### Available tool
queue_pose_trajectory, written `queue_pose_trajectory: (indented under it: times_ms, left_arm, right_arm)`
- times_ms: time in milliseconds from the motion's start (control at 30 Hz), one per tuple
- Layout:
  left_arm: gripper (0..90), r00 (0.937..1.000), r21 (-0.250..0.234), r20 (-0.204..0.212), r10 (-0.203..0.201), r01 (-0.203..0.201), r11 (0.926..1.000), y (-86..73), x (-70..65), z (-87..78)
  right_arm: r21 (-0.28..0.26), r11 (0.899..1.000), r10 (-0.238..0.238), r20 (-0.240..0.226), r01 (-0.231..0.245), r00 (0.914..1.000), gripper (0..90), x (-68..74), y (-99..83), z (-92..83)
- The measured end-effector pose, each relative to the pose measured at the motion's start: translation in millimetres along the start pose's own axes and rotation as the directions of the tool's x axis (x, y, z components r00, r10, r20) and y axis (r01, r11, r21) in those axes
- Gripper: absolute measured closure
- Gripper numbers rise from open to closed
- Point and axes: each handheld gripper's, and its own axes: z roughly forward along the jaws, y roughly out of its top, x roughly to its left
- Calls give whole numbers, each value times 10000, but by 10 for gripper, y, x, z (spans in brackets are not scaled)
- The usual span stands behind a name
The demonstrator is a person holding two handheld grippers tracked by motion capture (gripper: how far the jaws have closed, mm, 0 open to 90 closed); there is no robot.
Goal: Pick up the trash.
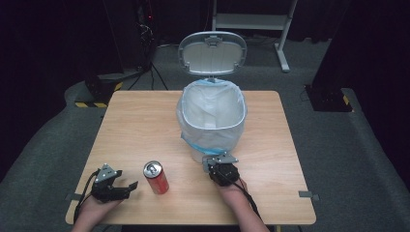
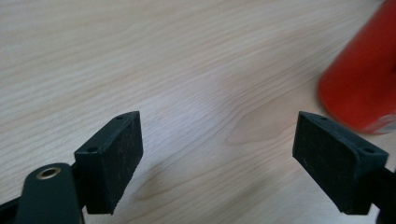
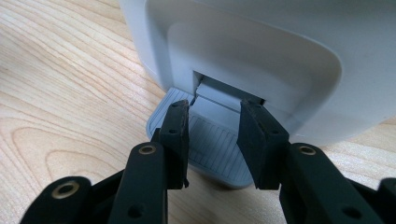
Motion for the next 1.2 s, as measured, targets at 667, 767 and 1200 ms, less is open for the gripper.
queue_pose_trajectory:
  times_ms: [667,767,1200]
  left_arm:
    - [149,9820,-1604,1495,1154,-911,9828,230,-469,-266]
    - [149,9784,-1737,1616,1285,-1000,9797,268,-521,-268]
    - [149,9713,-1868,1651,1713,-1397,9724,428,-662,-161]
  right_arm:
    - [52,10000,-52,42,51,10000,635,5,7,-1]
    - [41,10000,-58,56,58,10000,635,5,5,-2]
    - [10,10000,-34,55,34,10000,635,8,1,-2]
